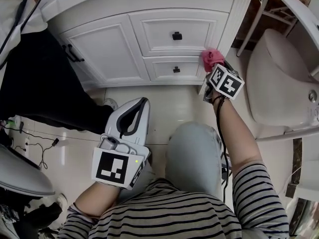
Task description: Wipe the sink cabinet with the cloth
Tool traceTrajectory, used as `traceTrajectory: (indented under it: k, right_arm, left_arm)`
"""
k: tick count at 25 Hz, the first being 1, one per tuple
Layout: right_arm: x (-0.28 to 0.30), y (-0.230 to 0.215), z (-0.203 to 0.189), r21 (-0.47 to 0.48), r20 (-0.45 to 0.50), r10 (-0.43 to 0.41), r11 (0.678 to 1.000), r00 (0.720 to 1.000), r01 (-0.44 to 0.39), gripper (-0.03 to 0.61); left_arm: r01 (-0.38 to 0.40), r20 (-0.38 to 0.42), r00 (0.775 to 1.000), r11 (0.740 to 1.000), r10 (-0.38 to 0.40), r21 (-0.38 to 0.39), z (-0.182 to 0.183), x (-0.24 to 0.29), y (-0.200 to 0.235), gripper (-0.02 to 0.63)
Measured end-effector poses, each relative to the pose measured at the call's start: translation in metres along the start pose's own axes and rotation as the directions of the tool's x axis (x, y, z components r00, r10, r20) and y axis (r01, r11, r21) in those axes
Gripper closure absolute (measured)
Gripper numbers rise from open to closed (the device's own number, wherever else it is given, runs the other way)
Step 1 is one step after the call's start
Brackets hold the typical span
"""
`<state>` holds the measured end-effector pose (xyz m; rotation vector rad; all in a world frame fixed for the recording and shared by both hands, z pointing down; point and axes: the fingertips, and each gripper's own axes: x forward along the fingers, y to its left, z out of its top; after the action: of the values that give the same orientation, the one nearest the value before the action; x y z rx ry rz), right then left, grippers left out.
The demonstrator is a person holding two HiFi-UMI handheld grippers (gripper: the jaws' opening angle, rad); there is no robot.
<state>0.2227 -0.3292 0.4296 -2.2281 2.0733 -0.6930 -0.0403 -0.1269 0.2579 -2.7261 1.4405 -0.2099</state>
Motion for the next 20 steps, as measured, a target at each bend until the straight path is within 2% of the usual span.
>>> traceTrajectory:
  k: [5, 8, 11, 14, 17, 20]
  right_arm:
    - [-0.006, -0.06, 0.004, 0.061, -0.007, -0.117, 0.991, 0.993, 0.117, 0.537]
    - [-0.016, -0.061, 0.005, 0.025, 0.002, -0.105, 0.994, 0.994, 0.105, 0.537]
    - [-0.029, -0.021, 0.0, -0.02, 0.016, 0.016, 1.0, 1.0, -0.016, 0.537]
    - [-0.029, 0.043, -0.024, -0.017, -0.022, 0.193, 0.981, 0.981, -0.193, 0.537]
    - [-0.019, 0.112, -0.053, -0.019, -0.083, 0.382, 0.923, 0.92, -0.385, 0.537]
    - [-0.005, 0.166, -0.085, -0.064, -0.169, 0.493, 0.859, 0.854, -0.508, 0.537]
  left_arm:
    - [-0.009, -0.004, 1.0, 1.0, 0.009, 0.0, 0.0, 0.002, -0.001, 0.614]
    - [-0.021, -0.008, 1.0, 1.0, 0.021, -0.008, -0.001, 0.0, 0.003, 0.614]
    - [-0.027, -0.011, 1.0, 1.0, 0.027, -0.014, -0.003, -0.006, 0.008, 0.614]
    - [-0.042, -0.018, 0.999, 0.999, 0.042, -0.019, -0.007, -0.013, 0.016, 0.614]
    - [-0.067, -0.029, 0.997, 0.997, 0.066, -0.03, -0.012, -0.019, 0.027, 0.613]
    - [-0.098, -0.041, 0.995, 0.994, 0.096, -0.042, -0.018, -0.026, 0.044, 0.614]
